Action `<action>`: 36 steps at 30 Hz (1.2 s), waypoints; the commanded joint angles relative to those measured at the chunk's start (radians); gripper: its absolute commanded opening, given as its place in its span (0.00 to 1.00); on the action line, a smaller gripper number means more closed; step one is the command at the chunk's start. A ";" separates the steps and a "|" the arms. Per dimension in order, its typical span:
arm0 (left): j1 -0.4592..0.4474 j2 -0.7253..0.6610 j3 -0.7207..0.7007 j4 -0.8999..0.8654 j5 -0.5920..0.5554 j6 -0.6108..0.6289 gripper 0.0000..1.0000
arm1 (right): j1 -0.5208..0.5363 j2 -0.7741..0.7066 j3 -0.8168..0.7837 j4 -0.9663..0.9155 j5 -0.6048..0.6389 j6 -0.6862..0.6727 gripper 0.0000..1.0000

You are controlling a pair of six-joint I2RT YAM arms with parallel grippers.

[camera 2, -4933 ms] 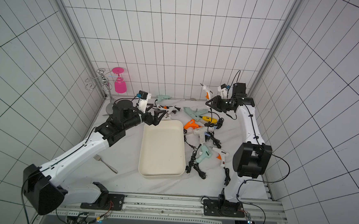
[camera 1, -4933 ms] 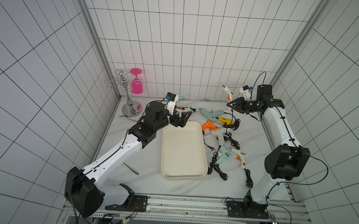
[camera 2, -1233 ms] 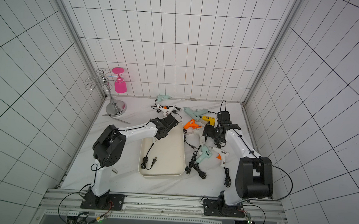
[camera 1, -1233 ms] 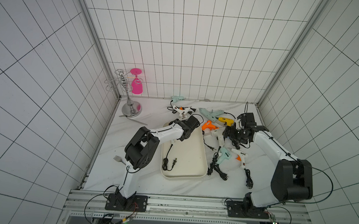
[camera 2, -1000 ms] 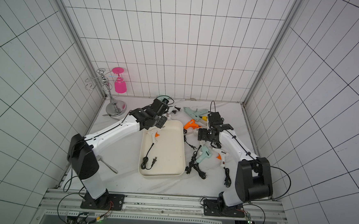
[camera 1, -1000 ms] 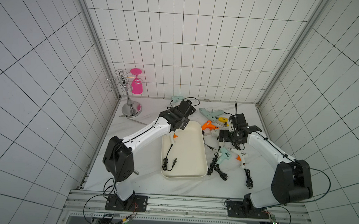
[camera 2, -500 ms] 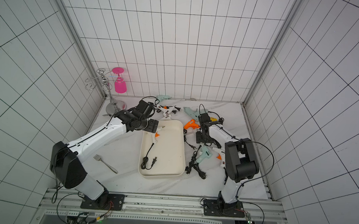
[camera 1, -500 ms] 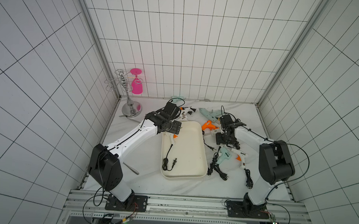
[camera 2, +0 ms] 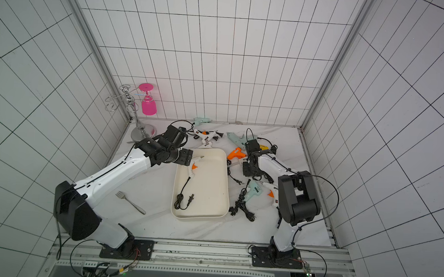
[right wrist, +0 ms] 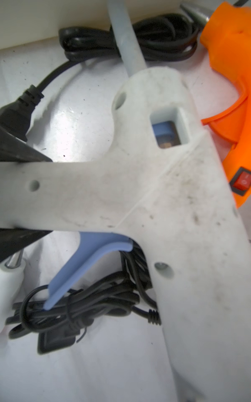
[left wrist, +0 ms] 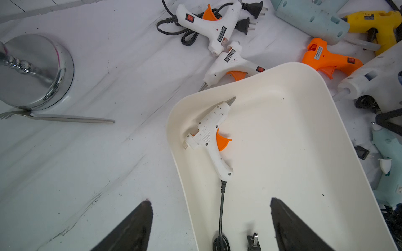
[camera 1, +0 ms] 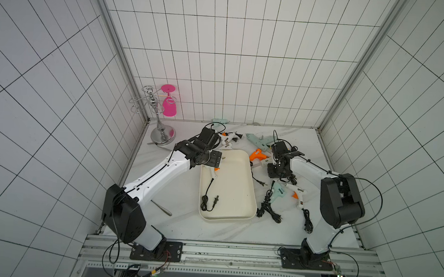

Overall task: Put the hot melt glue gun into the storage box
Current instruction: Pick up the hot melt adhesive gun from the center of the board, then adjust the storage box at the center of the board.

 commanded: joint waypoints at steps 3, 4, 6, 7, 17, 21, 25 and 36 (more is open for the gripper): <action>-0.003 -0.001 0.024 -0.004 0.034 -0.019 0.84 | 0.008 -0.138 0.025 0.006 0.008 0.000 0.09; -0.005 -0.003 0.026 0.008 0.052 -0.019 0.84 | 0.007 -0.160 0.026 0.004 0.010 0.000 0.08; -0.005 -0.003 0.033 0.023 0.080 -0.023 0.84 | 0.007 -0.200 0.039 -0.008 0.021 -0.004 0.07; -0.006 -0.001 0.041 0.026 0.094 -0.025 0.84 | 0.008 -0.218 0.053 -0.021 0.019 -0.008 0.07; -0.009 -0.010 0.043 0.085 0.027 -0.069 0.84 | 0.029 -0.326 0.312 -0.207 -0.012 0.028 0.06; 0.050 -0.028 -0.029 0.030 -0.065 -0.114 0.83 | 0.072 -0.325 0.452 -0.279 -0.022 0.033 0.06; 0.140 -0.069 -0.149 0.037 -0.027 -0.162 0.78 | 0.135 -0.290 0.586 -0.328 -0.058 0.037 0.06; 0.151 -0.099 -0.408 0.213 0.164 -0.291 0.29 | 0.310 -0.181 0.580 -0.215 -0.129 0.172 0.08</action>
